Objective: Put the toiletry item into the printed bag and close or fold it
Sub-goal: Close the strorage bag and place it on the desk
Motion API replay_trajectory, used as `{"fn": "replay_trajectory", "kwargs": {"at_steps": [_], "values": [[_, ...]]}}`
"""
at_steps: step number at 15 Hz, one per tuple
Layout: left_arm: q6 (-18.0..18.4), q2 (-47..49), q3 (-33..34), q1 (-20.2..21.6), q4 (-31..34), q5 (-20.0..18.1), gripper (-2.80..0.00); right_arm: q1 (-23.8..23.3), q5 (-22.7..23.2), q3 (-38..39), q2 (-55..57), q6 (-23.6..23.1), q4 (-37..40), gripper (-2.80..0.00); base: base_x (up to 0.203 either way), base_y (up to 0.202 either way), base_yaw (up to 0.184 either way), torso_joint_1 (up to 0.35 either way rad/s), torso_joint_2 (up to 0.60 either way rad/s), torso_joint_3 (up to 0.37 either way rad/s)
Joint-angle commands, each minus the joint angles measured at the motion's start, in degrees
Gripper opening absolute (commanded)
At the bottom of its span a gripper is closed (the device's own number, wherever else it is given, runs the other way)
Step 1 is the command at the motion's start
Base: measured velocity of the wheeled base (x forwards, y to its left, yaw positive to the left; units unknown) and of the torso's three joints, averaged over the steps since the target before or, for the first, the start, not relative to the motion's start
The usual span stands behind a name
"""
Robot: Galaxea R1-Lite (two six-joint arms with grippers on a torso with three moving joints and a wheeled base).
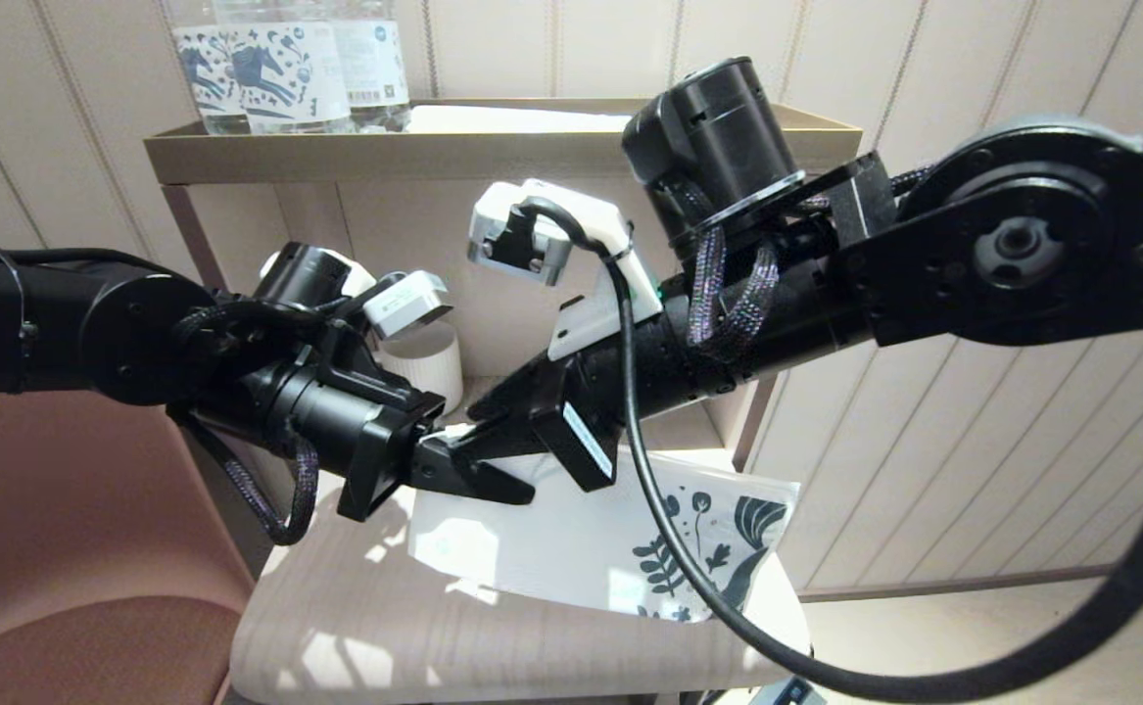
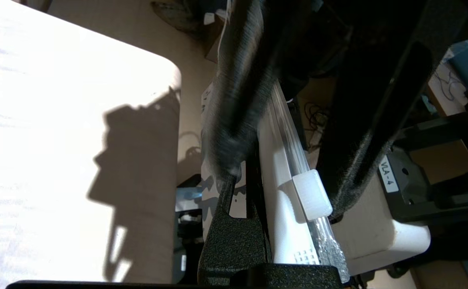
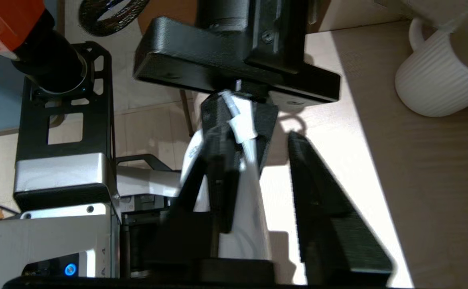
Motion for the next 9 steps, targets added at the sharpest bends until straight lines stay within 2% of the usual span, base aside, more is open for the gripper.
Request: {"fn": "replay_trajectory", "kwargs": {"at_steps": [1,9], "values": [[0.1,0.0,0.0,0.1,0.1,-0.4,-2.8,0.1,0.2,-0.2,0.1,-0.1,0.3,-2.8,0.0,0.0,0.0,0.0,0.0,0.0],[0.1,0.1,-0.1,0.1,0.1,-0.5,-2.8,0.7,0.2,-1.8,1.3,0.0,0.4,-2.8,0.0,0.0,0.0,0.0,0.0,0.0]]}}
